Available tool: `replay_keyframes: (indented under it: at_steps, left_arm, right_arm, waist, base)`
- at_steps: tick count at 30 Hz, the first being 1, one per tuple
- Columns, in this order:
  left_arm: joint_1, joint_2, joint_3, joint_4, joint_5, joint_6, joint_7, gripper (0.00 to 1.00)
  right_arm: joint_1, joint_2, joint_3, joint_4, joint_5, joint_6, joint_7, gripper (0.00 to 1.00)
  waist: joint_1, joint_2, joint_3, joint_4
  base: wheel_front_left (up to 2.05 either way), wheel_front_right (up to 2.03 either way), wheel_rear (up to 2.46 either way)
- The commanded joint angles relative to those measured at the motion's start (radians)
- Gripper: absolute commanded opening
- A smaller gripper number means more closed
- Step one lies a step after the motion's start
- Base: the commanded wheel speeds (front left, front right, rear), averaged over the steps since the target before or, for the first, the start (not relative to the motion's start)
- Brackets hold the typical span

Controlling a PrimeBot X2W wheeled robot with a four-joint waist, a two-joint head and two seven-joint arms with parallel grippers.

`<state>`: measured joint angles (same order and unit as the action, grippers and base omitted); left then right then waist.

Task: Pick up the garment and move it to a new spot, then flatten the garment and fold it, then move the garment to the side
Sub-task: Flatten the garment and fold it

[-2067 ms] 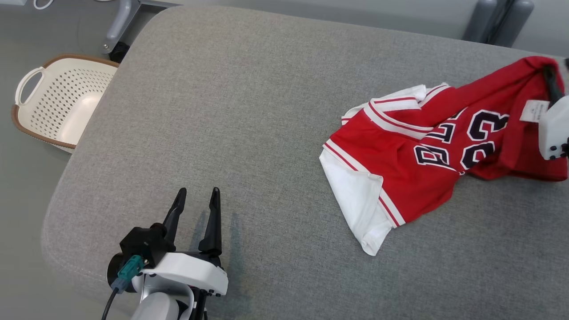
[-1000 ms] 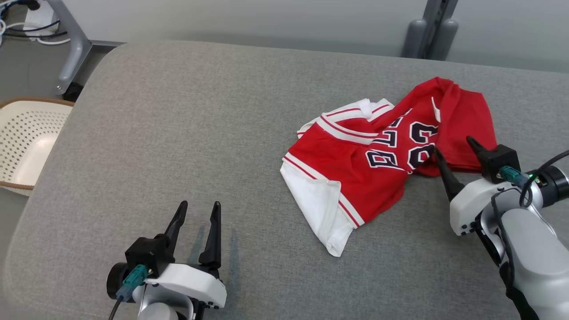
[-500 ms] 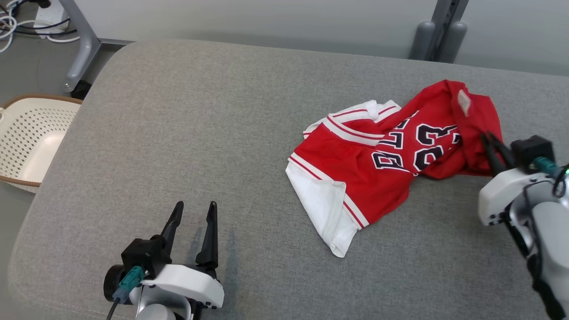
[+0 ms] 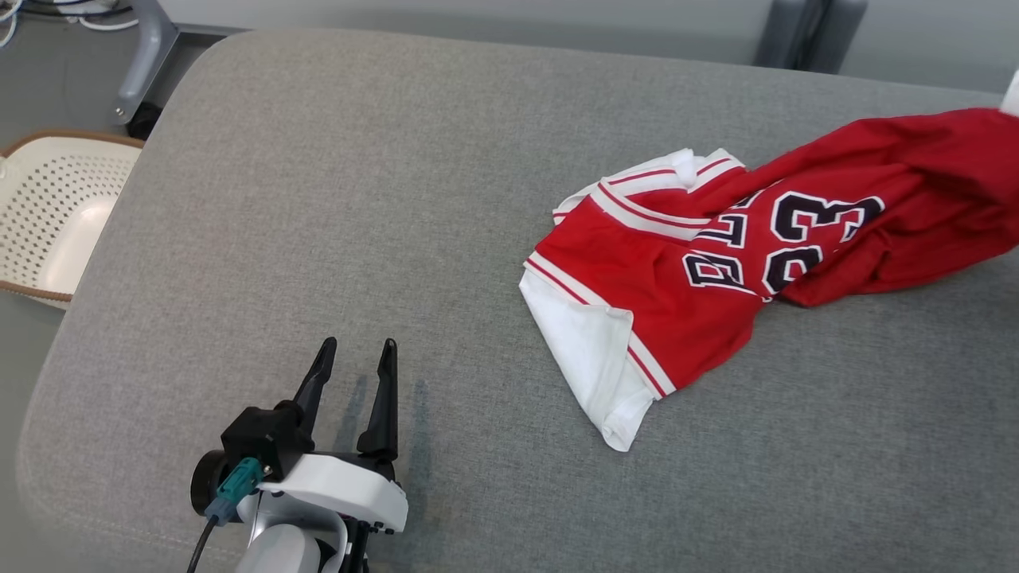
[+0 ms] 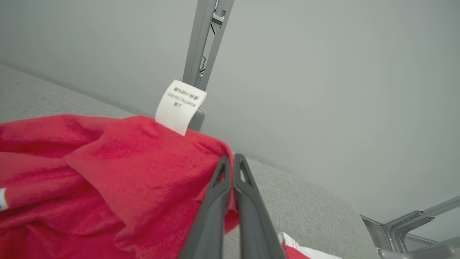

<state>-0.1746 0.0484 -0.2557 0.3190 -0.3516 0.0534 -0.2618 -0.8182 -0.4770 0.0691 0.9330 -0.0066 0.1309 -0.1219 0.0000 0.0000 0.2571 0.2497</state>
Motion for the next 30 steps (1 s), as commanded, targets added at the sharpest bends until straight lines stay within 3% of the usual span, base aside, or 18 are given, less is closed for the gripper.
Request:
replay_keyframes:
  at_steps: [1,10,11,12,13,14,21,30]
  left_arm:
    - [-0.021,0.004,0.002,-0.001,-0.002,-0.002,-0.004,1.00]
    - [-0.047,0.004,-0.005,-0.004,-0.004,-0.005,-0.004,1.00]
    - [-0.049,0.004,-0.007,-0.005,-0.005,-0.004,-0.004,1.00]
    - [-0.050,0.004,-0.009,-0.005,-0.007,-0.004,-0.004,1.00]
    - [-0.050,0.004,-0.009,-0.005,-0.007,-0.004,-0.004,1.00]
    - [-0.051,0.004,-0.010,-0.005,-0.008,-0.003,-0.004,1.00]
    - [-0.055,0.004,-0.007,-0.002,-0.007,0.010,-0.004,1.00]
    - [-0.022,0.004,0.014,0.003,0.011,0.006,-0.004,1.00]
  right_arm:
    - [-0.030,-0.014,-0.005,0.012,-0.012,0.000,0.006,0.00]
    - [-0.187,-0.043,-0.015,0.078,-0.095,0.000,-0.004,0.00]
    - [-0.205,-0.048,-0.035,0.081,-0.103,0.000,-0.020,0.32]
    - [-0.214,-0.046,-0.052,0.088,-0.113,0.000,-0.032,0.83]
    - [-0.214,-0.046,-0.052,0.088,-0.113,0.000,-0.032,0.83]
    - [-0.218,-0.039,-0.064,0.100,-0.125,0.000,-0.039,1.00]
    - [-0.230,0.017,-0.092,0.155,-0.172,0.000,-0.094,1.00]
    - [-0.150,0.130,-0.044,0.173,-0.049,0.000,-0.138,1.00]
  waist:
    - [0.0000,0.0000,0.016,0.013]
    - [0.0000,0.0000,0.058,0.035]
    - [0.0000,0.0000,0.063,0.037]
    - [0.0000,0.0000,0.067,0.038]
    - [0.0000,0.0000,0.067,0.038]
    - [0.0000,0.0000,0.070,0.039]
    - [0.0000,0.0000,0.065,0.024]
    - [0.0000,0.0000,0.015,-0.048]
  base:
    - [0.00,0.00,0.00]
    - [0.00,0.00,0.00]
    - [0.00,0.00,0.00]
    - [0.00,0.00,0.00]
    - [0.00,0.00,0.00]
    - [0.00,0.00,0.00]
    - [0.00,0.00,0.00]
    - [0.00,0.00,0.00]
